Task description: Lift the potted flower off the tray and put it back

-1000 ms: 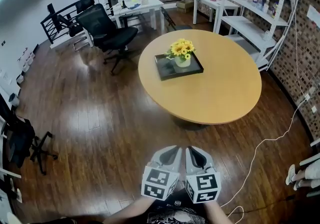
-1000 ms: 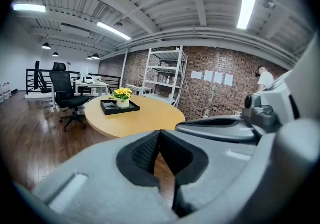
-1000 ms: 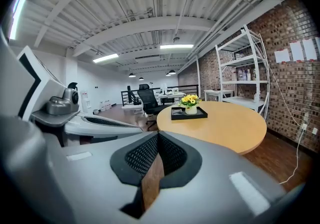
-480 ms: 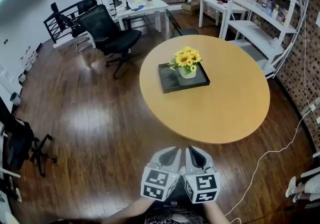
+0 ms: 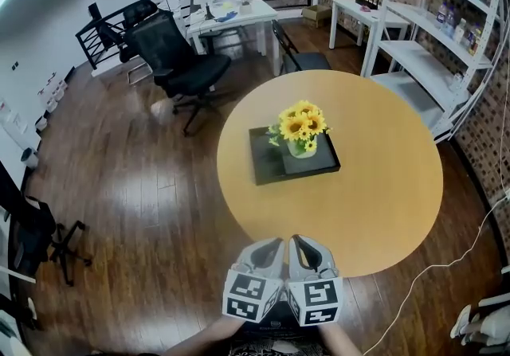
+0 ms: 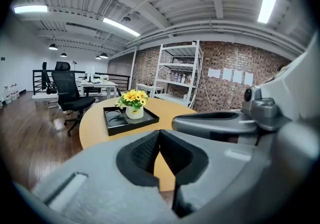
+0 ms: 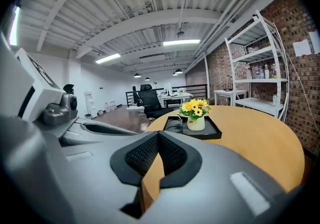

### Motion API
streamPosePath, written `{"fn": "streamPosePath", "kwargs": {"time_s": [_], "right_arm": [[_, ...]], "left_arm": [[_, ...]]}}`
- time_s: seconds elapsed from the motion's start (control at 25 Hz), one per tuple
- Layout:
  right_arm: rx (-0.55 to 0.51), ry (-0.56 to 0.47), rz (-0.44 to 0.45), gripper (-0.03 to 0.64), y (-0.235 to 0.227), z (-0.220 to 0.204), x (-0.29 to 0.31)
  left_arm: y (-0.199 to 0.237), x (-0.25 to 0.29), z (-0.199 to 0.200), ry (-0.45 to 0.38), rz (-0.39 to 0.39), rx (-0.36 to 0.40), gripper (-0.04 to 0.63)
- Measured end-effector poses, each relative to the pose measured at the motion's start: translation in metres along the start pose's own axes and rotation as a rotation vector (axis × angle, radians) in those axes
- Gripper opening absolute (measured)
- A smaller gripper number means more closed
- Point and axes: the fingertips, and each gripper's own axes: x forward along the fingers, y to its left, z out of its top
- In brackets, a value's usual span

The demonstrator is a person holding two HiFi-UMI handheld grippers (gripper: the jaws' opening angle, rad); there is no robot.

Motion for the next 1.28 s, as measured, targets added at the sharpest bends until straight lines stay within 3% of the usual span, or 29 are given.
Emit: {"fn": "streamPosePath", "kwargs": {"time_s": [0.48, 0.72, 0.88, 1.28], "right_arm": [[0.004, 0.007, 0.012, 0.000, -0.056, 0.026, 0.067], [-0.017, 0.001, -0.051, 0.002, -0.086, 0.046, 0.116], [-0.011, 0.016, -0.116, 0.043, -0.107, 0.056, 0.155], [0.028, 0.141, -0.263, 0.238, -0.156, 0.037, 0.254]], "left_arm": [[0.036, 0.065, 0.042, -0.012, 0.043, 0.010, 0.004], [0.069, 0.103, 0.060, -0.009, 0.006, 0.013, 0.005], [0.092, 0.130, 0.076, 0.010, -0.053, 0.037, 0.003], [0.158, 0.186, 0.113, 0.040, -0.163, 0.082, 0.004]]}}
